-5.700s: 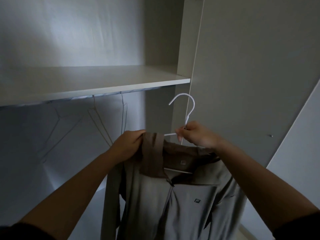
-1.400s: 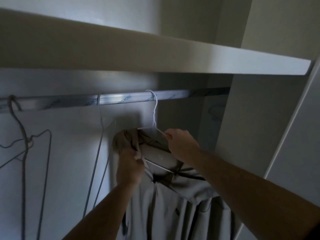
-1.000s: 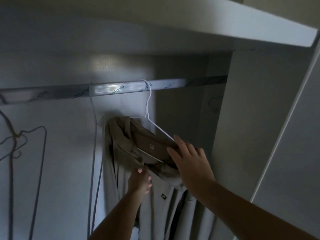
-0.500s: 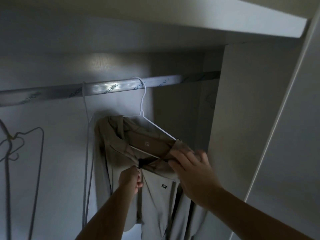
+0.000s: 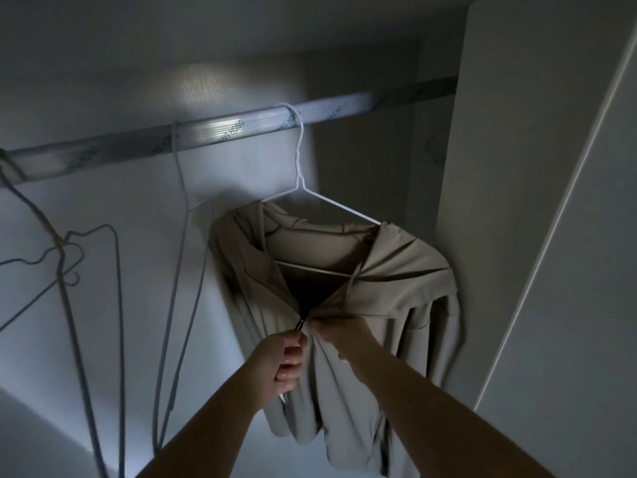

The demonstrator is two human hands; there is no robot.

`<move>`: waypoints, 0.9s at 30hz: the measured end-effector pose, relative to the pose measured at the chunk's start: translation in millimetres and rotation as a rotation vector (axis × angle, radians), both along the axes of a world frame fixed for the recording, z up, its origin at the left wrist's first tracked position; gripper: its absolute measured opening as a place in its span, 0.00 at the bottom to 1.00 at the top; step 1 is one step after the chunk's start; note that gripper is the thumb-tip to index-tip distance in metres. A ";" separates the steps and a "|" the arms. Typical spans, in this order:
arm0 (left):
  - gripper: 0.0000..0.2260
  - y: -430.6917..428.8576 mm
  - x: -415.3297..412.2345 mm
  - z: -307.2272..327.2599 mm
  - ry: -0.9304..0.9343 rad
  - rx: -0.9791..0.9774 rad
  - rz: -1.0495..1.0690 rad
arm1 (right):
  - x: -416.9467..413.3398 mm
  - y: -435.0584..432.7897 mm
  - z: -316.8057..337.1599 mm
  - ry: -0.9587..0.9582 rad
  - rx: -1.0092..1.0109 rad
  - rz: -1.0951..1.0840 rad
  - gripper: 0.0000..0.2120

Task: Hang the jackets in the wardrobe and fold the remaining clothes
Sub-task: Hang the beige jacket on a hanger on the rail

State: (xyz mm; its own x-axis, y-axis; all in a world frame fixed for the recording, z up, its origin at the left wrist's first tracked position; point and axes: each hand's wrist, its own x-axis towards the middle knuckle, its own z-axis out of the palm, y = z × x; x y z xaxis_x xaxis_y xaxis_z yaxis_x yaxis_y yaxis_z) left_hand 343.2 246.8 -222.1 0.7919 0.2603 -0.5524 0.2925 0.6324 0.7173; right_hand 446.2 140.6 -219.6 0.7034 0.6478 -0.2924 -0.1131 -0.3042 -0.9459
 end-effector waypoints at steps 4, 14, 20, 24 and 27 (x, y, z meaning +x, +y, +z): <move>0.18 -2.9 -2.5 -1.3 0.036 0.064 -0.062 | -4.3 1.4 3.4 0.083 -0.052 0.001 0.03; 0.07 -10.2 -4.7 -34.8 0.252 1.207 -0.177 | -6.3 3.9 20.6 0.047 -0.158 0.063 0.09; 0.05 -28.8 27.6 -53.0 0.231 1.435 0.216 | -16.7 7.0 20.3 0.205 -0.077 -0.029 0.07; 0.09 -24.2 24.9 -60.4 0.371 1.478 0.176 | -14.4 7.0 27.7 0.341 0.119 -0.194 0.08; 0.12 -23.5 27.5 -55.5 0.309 1.455 0.183 | -11.7 11.5 47.3 0.291 0.168 -0.228 0.10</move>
State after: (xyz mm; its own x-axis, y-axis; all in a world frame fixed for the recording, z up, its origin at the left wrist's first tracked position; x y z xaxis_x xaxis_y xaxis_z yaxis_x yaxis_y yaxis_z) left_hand 370.7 223.3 -277.5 0.5919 0.7945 0.1355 0.5434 -0.5176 0.6608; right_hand 434.5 152.1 -172.4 0.7382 0.5404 -0.4039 -0.4303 -0.0839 -0.8988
